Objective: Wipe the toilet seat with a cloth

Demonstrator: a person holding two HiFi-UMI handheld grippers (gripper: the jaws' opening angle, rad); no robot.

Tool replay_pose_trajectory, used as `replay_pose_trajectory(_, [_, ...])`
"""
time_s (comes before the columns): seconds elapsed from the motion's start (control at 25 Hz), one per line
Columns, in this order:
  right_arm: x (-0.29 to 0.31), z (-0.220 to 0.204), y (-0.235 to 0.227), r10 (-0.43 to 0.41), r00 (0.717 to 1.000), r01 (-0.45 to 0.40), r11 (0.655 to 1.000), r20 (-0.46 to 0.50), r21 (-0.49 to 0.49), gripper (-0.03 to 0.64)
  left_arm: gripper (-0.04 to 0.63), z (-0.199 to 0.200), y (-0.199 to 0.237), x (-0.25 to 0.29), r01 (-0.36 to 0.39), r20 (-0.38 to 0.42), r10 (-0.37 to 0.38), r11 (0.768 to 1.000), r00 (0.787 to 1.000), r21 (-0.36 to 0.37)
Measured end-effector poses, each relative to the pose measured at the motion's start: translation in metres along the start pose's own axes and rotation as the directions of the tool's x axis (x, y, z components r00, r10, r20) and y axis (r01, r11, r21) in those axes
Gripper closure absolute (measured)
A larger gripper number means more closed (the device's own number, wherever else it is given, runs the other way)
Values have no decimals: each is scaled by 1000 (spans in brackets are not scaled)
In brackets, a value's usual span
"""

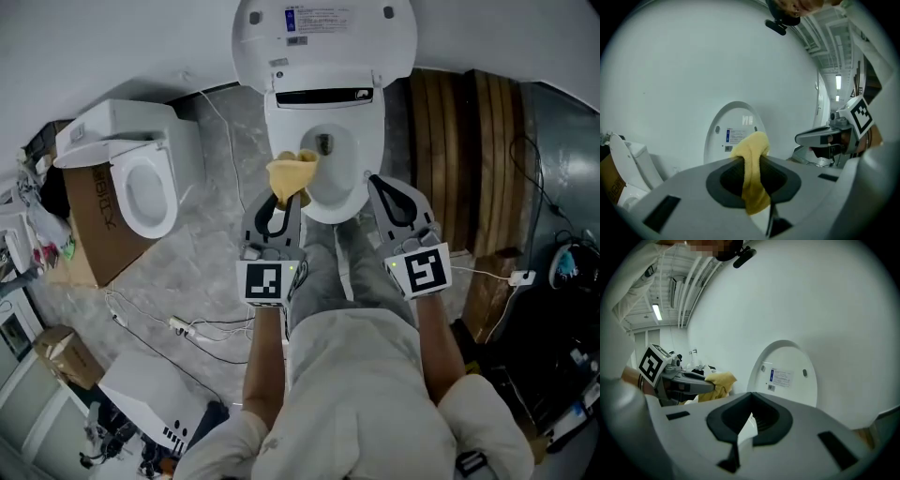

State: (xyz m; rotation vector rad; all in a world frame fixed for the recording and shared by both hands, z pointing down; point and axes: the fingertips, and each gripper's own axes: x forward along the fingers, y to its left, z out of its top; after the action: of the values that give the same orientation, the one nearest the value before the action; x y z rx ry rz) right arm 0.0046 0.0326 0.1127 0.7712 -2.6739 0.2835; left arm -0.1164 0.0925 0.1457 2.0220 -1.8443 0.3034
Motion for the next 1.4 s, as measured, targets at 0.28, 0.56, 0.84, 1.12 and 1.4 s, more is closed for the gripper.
replay_pose_trajectory(0.28, [42, -45, -1, -50, 997, 52, 998, -55, 30, 610, 514, -47, 25, 27, 60, -47, -60, 998, 997, -1])
replay_pose_trajectory(0.56, [69, -101, 11, -52, 991, 59, 997, -121, 55, 611, 514, -99, 51, 44, 65, -98, -68, 997, 993, -36])
replay_pose_trajectory(0.84, [96, -155, 23, -39, 981, 56, 995, -189, 85, 609, 514, -148, 69, 66, 74, -143, -82, 995, 986, -61])
replay_pose_trajectory(1.12, [122, -204, 26, -30, 971, 57, 992, -236, 111, 609, 514, -194, 81, 89, 96, -189, -104, 994, 977, -48])
replay_pose_trajectory(1.4, [139, -241, 28, -4, 965, 36, 993, -263, 116, 609, 514, -230, 90, 111, 108, -219, -112, 994, 969, -30])
